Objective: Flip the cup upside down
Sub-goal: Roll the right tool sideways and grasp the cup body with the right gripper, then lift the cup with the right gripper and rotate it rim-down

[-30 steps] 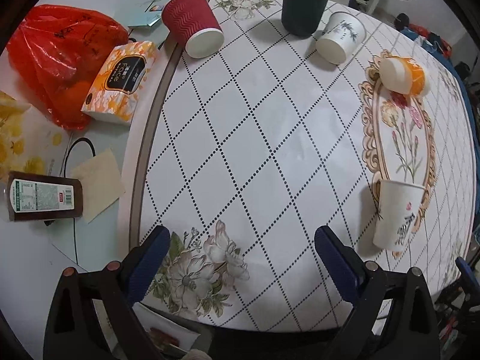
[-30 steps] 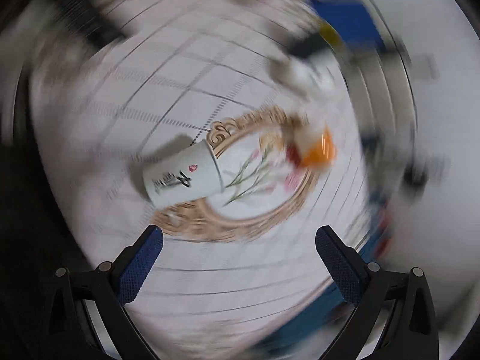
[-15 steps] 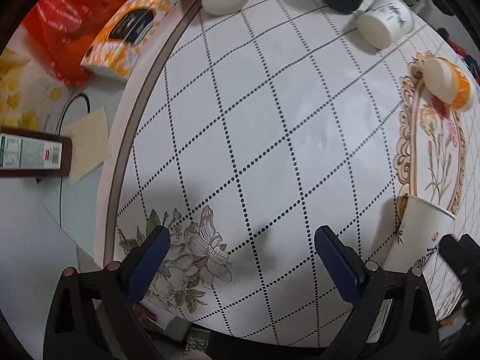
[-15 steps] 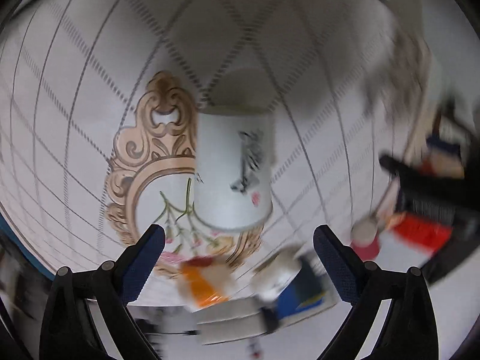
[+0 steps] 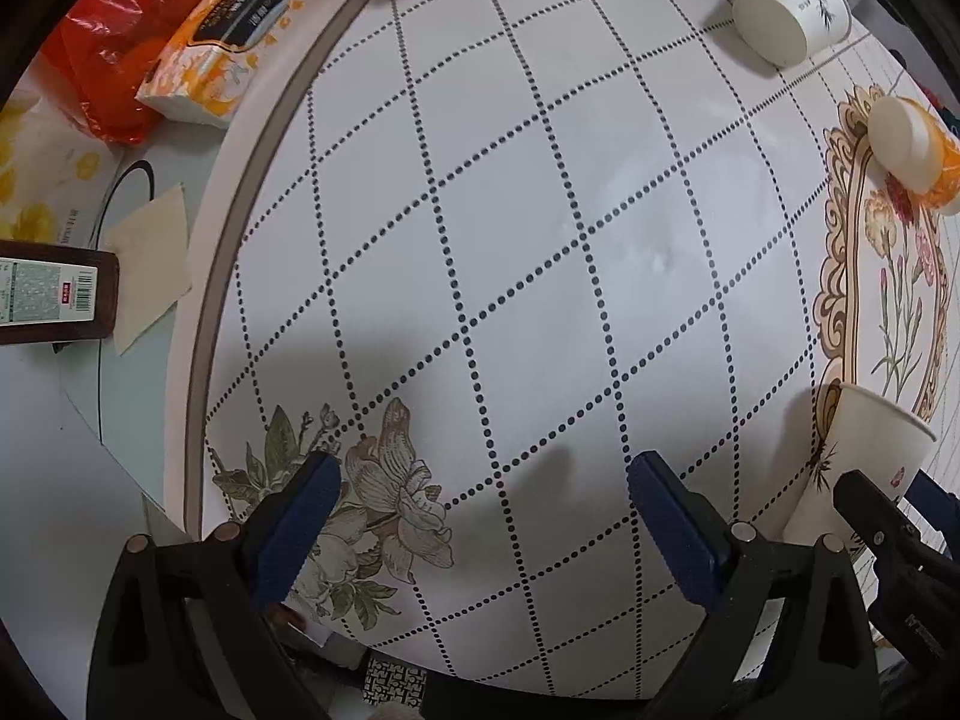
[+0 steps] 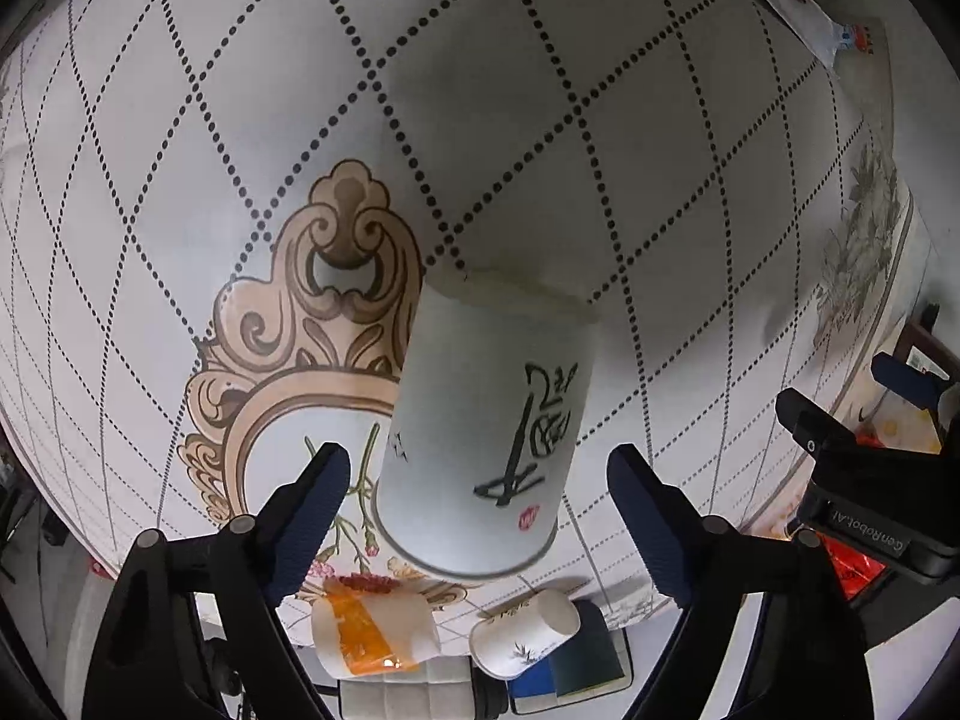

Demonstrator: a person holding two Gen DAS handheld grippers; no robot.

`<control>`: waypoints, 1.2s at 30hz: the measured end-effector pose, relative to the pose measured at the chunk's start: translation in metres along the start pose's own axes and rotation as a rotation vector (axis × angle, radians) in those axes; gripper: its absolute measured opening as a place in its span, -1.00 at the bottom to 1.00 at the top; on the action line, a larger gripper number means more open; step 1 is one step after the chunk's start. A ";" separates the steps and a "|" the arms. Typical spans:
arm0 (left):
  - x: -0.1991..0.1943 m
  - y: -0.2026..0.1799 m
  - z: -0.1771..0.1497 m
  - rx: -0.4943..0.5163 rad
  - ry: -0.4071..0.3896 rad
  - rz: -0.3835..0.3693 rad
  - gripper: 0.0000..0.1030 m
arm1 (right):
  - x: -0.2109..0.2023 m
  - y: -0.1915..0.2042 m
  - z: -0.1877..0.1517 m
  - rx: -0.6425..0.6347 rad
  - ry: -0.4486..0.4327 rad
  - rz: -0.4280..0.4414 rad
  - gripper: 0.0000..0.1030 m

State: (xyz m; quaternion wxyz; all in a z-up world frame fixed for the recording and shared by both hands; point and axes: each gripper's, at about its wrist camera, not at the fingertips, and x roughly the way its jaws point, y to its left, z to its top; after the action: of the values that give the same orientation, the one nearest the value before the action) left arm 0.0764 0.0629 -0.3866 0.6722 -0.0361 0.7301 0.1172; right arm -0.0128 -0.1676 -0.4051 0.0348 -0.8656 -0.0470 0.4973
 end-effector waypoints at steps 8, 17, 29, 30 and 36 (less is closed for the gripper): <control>0.009 0.002 -0.007 0.011 0.006 0.004 0.92 | 0.021 -0.001 -0.003 0.009 -0.013 0.006 0.34; 0.005 0.006 -0.006 0.001 -0.001 -0.001 0.92 | 0.026 -0.009 -0.005 0.068 -0.025 -0.019 0.29; -0.014 0.012 -0.005 0.000 -0.024 0.023 0.92 | 0.027 -0.033 -0.023 0.260 0.008 -0.024 0.28; -0.015 0.012 -0.005 0.000 -0.026 0.025 0.92 | 0.028 -0.035 -0.026 0.285 0.012 -0.018 0.28; -0.023 0.008 0.000 0.018 -0.040 0.038 0.92 | 0.033 -0.056 -0.047 0.532 0.021 0.095 0.28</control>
State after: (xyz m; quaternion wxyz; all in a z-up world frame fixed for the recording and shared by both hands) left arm 0.0765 0.0681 -0.3632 0.6848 -0.0135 0.7180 0.1240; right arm 0.0421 -0.1090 -0.4037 0.2380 -0.8324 0.1262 0.4843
